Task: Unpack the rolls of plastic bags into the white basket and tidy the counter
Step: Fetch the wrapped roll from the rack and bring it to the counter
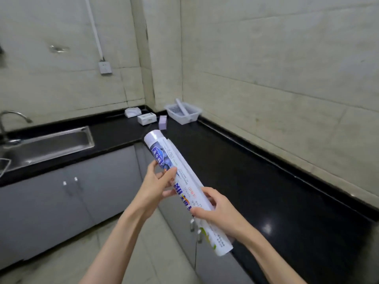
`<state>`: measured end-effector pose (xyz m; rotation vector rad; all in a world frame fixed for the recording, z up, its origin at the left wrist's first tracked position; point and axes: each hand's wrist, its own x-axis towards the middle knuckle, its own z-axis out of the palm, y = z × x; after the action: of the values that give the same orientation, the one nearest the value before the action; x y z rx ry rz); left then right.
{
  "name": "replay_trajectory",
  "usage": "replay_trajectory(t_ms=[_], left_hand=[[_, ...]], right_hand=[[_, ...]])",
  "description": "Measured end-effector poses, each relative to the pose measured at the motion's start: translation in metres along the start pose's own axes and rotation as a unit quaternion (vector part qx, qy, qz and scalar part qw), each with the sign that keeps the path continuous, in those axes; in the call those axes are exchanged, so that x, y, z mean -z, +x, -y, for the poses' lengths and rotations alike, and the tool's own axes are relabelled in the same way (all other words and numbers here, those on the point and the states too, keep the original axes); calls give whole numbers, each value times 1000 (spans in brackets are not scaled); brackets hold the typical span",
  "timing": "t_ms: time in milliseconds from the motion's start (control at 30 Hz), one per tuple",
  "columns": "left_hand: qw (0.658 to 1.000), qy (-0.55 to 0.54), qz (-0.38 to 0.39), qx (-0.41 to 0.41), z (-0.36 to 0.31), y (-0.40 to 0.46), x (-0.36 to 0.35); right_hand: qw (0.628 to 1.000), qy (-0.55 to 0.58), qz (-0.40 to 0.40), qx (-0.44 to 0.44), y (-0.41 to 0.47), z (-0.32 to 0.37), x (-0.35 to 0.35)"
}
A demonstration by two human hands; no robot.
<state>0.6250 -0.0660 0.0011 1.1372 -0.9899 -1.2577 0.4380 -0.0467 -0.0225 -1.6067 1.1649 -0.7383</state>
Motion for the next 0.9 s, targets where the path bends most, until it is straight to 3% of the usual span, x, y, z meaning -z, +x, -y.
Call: replay_trajectory(t_ms=[167, 267, 400, 500, 600, 733, 900], left_hand=[[999, 12, -43, 1, -18, 73, 86], [996, 44, -76, -1, -23, 117, 116], [989, 20, -143, 15, -23, 184, 142], [985, -5, -166, 38, -24, 240, 155], [986, -6, -161, 32, -28, 302, 168], [989, -4, -146, 25, -42, 389, 178], [997, 3, -80, 13, -60, 479, 199]], right_hand=[[996, -61, 36, 47, 97, 25, -60], [986, -154, 0, 64, 150, 33, -83], [928, -325, -124, 131, 222, 40, -103], [885, -413, -143, 161, 284, 41, -113], [868, -440, -159, 167, 357, 40, -109], [905, -368, -149, 151, 449, 48, -94], [980, -165, -49, 101, 544, 61, -61]])
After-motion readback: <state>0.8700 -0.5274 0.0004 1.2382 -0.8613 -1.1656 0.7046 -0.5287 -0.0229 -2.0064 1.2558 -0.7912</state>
